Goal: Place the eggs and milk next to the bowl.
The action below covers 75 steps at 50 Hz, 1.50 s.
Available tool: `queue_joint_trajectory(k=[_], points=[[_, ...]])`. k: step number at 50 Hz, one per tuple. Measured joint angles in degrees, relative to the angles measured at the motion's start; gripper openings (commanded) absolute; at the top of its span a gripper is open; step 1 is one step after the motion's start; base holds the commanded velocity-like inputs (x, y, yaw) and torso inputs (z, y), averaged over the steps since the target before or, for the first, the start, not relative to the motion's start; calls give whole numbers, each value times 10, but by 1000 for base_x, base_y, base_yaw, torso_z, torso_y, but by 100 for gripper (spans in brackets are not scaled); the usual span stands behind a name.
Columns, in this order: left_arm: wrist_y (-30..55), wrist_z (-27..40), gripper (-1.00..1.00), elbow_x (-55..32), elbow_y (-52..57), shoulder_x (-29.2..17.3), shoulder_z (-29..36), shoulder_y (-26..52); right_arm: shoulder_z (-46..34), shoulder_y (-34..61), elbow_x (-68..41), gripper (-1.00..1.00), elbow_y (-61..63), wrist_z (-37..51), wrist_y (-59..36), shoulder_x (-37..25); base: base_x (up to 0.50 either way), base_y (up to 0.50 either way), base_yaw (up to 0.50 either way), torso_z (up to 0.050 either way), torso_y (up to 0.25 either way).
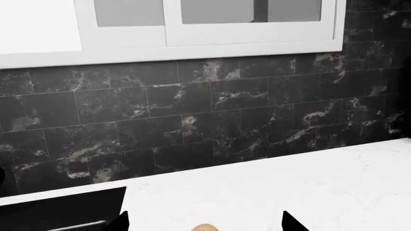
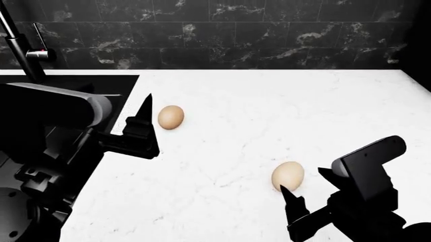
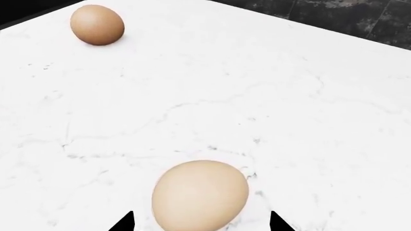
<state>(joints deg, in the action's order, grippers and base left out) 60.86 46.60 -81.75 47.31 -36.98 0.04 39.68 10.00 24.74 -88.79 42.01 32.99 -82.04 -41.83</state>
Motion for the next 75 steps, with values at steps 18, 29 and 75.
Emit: queue_joint_trajectory(k=[18,29,75], points=[[-5,-6,100,10,-2,-1,5,-4,-31,7,43,100,-16,-28,13,0,0,0,0,0,0],[-8,-10,100,15,-3,-2,9,-6,-47,11,55,100,-22,-38,21,-2,0,0,0,0,0],[-25,-28,100,40,-10,-5,20,-18,-129,23,144,100,-58,-93,64,2,0,0,0,0,0]])
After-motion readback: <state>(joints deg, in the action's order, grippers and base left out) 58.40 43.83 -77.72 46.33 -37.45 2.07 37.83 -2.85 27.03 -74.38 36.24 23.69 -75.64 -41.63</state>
